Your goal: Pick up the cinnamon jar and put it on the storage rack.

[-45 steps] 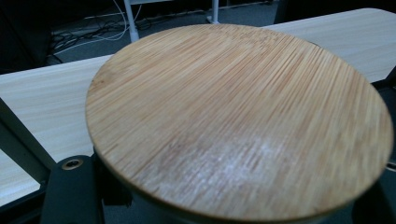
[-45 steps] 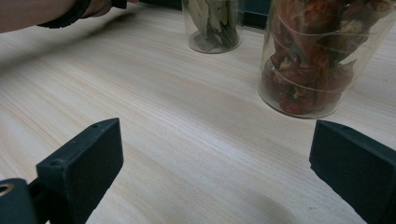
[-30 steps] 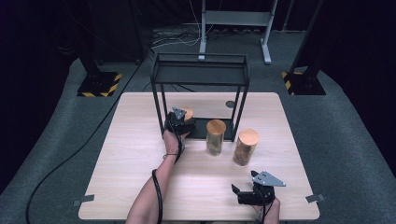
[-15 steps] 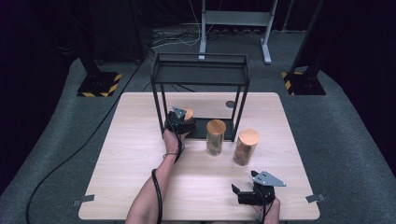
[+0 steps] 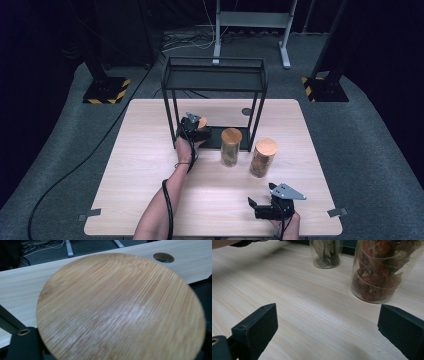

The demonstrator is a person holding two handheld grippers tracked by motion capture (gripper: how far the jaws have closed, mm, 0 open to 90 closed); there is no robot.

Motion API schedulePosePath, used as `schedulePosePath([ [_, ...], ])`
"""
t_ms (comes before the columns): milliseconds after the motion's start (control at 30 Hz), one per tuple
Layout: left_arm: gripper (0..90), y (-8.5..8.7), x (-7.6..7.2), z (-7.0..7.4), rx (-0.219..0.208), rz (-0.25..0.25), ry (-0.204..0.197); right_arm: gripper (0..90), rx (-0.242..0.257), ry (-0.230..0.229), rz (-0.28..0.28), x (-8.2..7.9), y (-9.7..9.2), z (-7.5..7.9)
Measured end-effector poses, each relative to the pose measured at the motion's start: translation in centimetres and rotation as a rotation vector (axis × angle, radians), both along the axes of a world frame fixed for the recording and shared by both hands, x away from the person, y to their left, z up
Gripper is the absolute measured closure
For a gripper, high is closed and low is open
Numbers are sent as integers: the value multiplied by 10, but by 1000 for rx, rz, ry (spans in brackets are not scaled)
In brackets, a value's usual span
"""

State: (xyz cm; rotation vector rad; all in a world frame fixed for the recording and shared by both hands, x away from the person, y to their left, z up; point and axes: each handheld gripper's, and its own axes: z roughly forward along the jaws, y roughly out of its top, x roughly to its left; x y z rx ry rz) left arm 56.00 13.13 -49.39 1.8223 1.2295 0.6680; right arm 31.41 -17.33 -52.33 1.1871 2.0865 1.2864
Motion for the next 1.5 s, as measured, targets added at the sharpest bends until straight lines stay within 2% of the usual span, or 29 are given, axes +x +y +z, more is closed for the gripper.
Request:
schedulePosePath([
  [267,62,-2,2,16,11,-4,10,22,0,0,1,0,0,0],
  [333,45,-4,2,20,27,-12,16,23,0,1,2,0,0,0],
  [600,18,-7,4,29,39,-19,40,23,2,1,4,0,0,0],
  [733,1,-8,4,34,66,-30,49,22,2,1,5,0,0,0],
  [933,0,-4,3,37,60,-32,66,22,0,2,5,0,0,0],
  [1233,0,-4,-3,46,49,-43,46,22,-1,3,4,0,0,0],
  [1367,0,-5,-5,48,71,-53,50,22,-1,2,4,0,0,0],
  [1500,0,-4,-9,49,48,-44,51,22,-2,2,2,0,0,0],
])
